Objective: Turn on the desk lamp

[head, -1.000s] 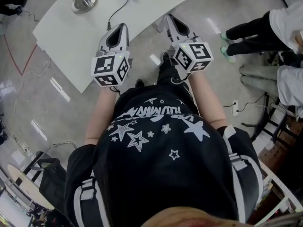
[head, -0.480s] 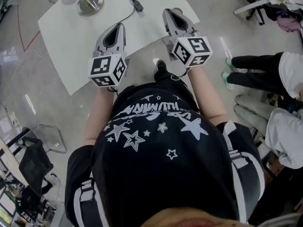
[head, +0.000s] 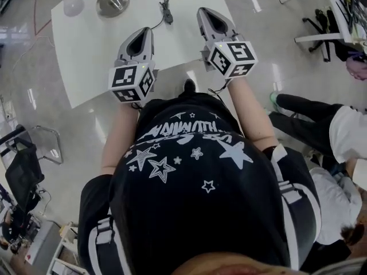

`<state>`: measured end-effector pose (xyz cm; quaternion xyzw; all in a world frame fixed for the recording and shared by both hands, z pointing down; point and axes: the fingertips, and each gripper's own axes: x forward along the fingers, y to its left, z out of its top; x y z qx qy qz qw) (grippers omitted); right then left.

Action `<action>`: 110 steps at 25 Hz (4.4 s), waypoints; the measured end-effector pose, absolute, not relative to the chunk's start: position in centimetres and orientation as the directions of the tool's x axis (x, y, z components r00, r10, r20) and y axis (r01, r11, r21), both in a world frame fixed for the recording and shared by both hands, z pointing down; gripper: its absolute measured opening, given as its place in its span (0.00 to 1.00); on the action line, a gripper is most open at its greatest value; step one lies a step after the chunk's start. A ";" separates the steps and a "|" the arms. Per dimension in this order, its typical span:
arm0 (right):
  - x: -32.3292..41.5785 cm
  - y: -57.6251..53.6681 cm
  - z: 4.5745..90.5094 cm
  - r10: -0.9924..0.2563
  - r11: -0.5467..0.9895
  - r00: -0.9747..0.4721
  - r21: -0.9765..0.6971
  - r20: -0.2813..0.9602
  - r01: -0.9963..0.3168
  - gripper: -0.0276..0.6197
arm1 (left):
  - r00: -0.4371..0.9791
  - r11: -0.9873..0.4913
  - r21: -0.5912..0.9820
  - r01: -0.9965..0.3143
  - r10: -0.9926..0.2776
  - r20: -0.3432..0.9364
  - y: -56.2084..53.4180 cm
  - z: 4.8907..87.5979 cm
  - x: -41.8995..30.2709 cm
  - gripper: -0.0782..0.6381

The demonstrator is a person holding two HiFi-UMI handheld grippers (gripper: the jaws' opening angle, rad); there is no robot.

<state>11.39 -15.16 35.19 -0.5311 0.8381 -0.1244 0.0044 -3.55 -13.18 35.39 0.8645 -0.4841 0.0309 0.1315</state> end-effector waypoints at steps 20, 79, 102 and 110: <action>12.2 -19.5 39.4 -0.765 0.566 -0.613 -0.247 0.197 -0.786 0.05 | 0.403 -0.350 0.211 -0.913 -0.855 0.326 -15.6 40.6 0.9 0.13; 2.8 -24.9 50.0 -0.382 0.820 -0.768 -0.196 0.513 -0.538 0.05 | 0.442 -0.425 0.169 -0.889 -0.704 0.556 -22.7 52.8 1.8 0.32; 0.9 -24.9 52.8 -0.207 0.859 -0.738 -0.243 0.642 -0.451 0.05 | 0.441 -0.462 0.121 -0.879 -0.689 0.575 -22.5 53.3 1.7 0.32; 0.7 -24.6 52.2 -0.181 0.883 -0.757 -0.235 0.628 -0.406 0.05 | 0.442 -0.465 0.121 -0.877 -0.685 0.579 -22.9 53.4 2.1 0.32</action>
